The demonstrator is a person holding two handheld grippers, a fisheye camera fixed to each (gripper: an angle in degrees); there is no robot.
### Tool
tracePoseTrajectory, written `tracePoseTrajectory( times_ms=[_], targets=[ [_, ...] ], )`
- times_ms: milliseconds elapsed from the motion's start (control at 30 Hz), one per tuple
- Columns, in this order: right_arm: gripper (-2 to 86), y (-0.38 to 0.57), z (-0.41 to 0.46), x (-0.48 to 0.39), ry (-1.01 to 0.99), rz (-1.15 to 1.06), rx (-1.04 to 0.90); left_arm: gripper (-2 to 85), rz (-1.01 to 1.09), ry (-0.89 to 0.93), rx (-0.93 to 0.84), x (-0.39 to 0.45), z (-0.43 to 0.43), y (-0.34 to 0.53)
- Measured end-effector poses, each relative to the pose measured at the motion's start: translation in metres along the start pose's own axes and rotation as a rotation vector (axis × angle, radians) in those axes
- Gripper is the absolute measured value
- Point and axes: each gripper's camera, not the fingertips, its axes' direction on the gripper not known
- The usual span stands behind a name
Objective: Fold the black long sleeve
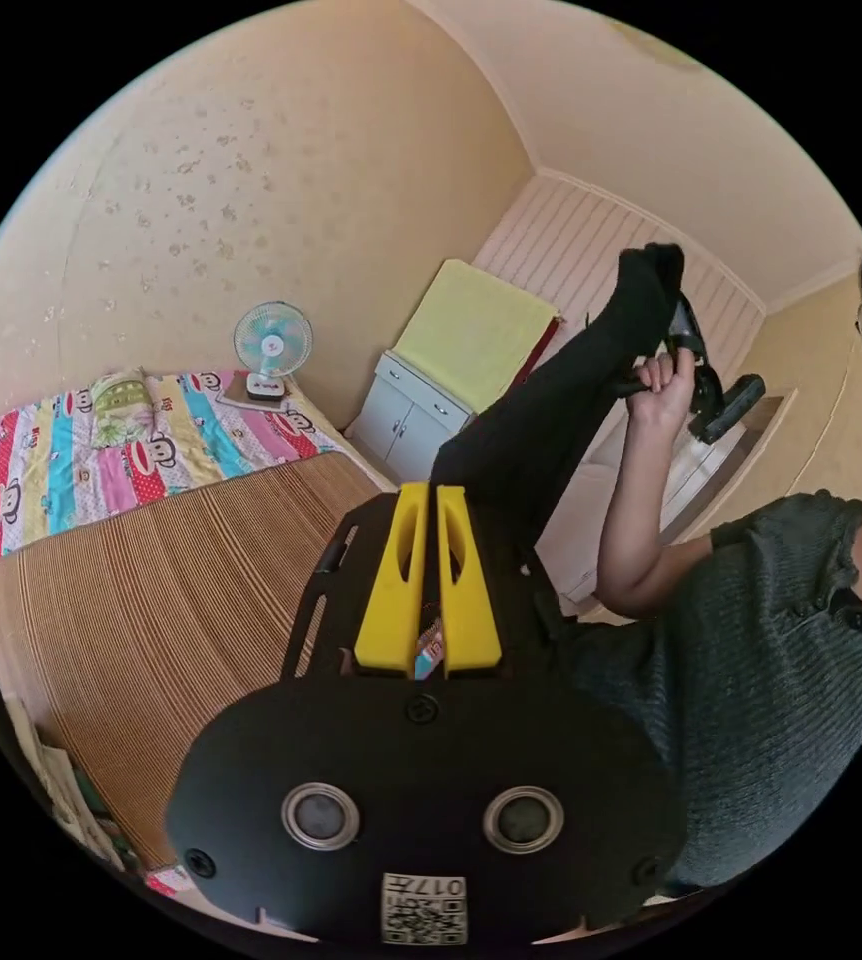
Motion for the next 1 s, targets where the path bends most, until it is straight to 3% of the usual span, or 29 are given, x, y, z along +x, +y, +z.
tracePoseTrajectory(
  times_ms=[67,233,433,567,667,733,833,900,1000],
  targets=[
    [2.8,0.003,0.005,0.030,-0.022,0.026,-0.070,-0.8,-0.021,0.075,0.117,-0.010,-0.034,-0.012],
    [2.8,0.036,0.018,0.138,-0.484,0.190,-0.279,-1.0,0.052,0.171,0.247,-0.012,-0.085,-0.044],
    [2.7,0.012,0.043,0.159,-0.662,0.225,-0.267,-0.9,0.157,0.248,0.344,-0.012,-0.144,-0.095],
    [3.0,-0.014,0.147,0.166,-0.662,0.342,-0.399,-0.7,0.095,0.103,0.296,-0.048,-0.167,-0.171],
    [3.5,0.000,0.288,0.158,-0.464,0.250,-0.670,0.0,-0.018,-0.090,0.186,-0.124,-0.136,-0.239],
    [4.4,0.052,0.424,0.144,-0.302,0.136,-0.901,1.2,-0.117,-0.193,0.119,-0.193,-0.101,-0.276],
    [5.5,0.150,0.547,0.127,-0.186,0.070,-1.098,5.2,-0.331,-0.396,-0.011,-0.322,-0.039,-0.306],
    [5.8,0.209,0.585,0.116,-0.158,0.071,-1.280,6.4,-0.544,-0.518,-0.098,-0.392,-0.014,-0.288],
    [5.4,0.287,0.588,0.103,-0.335,0.170,-1.391,6.7,-0.610,-0.467,-0.185,-0.423,0.016,-0.237]
  ],
)
